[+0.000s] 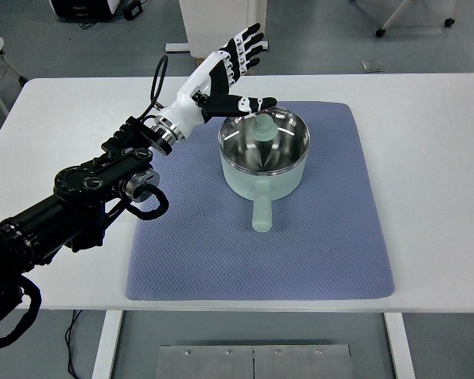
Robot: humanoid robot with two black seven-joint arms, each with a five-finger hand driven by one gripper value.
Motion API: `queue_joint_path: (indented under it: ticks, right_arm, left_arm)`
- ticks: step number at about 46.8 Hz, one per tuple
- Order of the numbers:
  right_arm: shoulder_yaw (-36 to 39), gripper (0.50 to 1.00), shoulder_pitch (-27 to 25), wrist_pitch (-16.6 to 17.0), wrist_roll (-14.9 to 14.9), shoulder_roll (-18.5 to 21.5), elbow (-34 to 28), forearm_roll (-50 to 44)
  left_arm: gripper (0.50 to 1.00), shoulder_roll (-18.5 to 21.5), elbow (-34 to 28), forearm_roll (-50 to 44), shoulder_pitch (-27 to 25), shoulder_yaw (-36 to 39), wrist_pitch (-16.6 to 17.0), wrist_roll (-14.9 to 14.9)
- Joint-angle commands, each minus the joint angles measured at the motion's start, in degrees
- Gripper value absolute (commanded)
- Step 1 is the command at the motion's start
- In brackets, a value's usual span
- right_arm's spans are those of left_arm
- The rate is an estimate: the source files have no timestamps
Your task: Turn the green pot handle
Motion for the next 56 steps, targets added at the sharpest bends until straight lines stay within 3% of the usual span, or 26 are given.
queue_joint_path:
  ticks: [1, 12, 38, 52, 56]
  right_arm:
    - [0.0, 1.000, 0.0, 0.0, 0.0, 0.0, 0.1, 0.0]
    - [-0.1, 1.000, 0.0, 0.0, 0.0, 0.0, 0.0, 0.0]
    - [0.0, 1.000, 0.0, 0.0, 0.0, 0.0, 0.0, 0.0]
    - [0.0, 1.000, 0.0, 0.0, 0.0, 0.0, 0.0, 0.1]
    - [0.0, 1.000, 0.0, 0.0, 0.0, 0.0, 0.0, 0.1]
  left_arm:
    - [1.000, 1.1, -2.0, 0.2, -0.1, -0.1, 0.2, 0.0]
    - [1.000, 2.9, -6.9, 2.6, -1.4, -0.1, 0.4, 0.0]
    - [1.000, 8.1, -17.6, 29.1, -3.4, 0.5, 0.4, 0.0]
    - [1.000, 9.1, -18.0, 34.7, -6.8, 0.9, -5.1, 0.0]
    - [1.000, 10.5, -21.2, 37.7, -8.0, 1.8, -5.7, 0.0]
